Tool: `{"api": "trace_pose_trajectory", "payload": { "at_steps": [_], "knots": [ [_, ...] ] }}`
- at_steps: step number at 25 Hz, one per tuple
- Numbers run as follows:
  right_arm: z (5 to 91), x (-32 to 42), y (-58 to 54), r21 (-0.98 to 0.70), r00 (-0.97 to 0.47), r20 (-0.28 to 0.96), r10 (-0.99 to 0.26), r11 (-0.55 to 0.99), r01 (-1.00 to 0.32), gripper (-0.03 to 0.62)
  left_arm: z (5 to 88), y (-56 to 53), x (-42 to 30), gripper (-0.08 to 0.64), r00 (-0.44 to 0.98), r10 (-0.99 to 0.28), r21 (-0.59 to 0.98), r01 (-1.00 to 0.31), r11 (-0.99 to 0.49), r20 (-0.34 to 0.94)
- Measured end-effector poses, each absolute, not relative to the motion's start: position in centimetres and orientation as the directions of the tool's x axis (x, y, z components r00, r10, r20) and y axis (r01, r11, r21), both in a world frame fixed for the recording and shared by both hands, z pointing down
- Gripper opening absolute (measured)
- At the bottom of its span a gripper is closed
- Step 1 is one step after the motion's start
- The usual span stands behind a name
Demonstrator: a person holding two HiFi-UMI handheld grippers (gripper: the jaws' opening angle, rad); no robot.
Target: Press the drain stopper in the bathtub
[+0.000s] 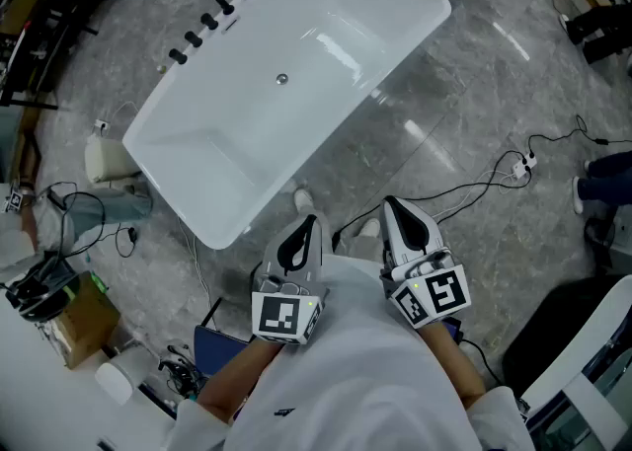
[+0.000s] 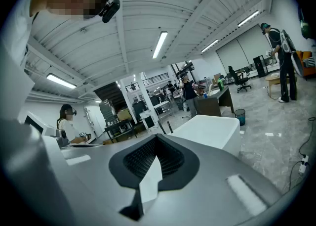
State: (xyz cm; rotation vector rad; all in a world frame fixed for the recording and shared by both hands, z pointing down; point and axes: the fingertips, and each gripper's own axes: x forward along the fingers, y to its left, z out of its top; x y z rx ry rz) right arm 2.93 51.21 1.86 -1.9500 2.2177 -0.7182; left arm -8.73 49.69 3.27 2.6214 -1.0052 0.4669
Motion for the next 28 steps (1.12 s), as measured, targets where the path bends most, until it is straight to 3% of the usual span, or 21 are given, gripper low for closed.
{"api": "trace_pose_trajectory", "payload": {
  "at_steps": [8,28],
  "knots": [
    [1.0,-1.3,52.4,-0.376,-0.147,0.241,-0.959,0.048,-0.926,0.003,2.9,49.8,-11.5,-0.002,0.738,-0.552,0.142,-0.64,-0.755,0.388],
    [0.3,-14.0,43.3,-0.296,-0.104,0.273,-0.956,0.019,-0.955,0.005,1.5,40.8,-23.1,-0.002,0.792,-0.574,0.198,-0.609,-0.768,0.208]
  ]
}}
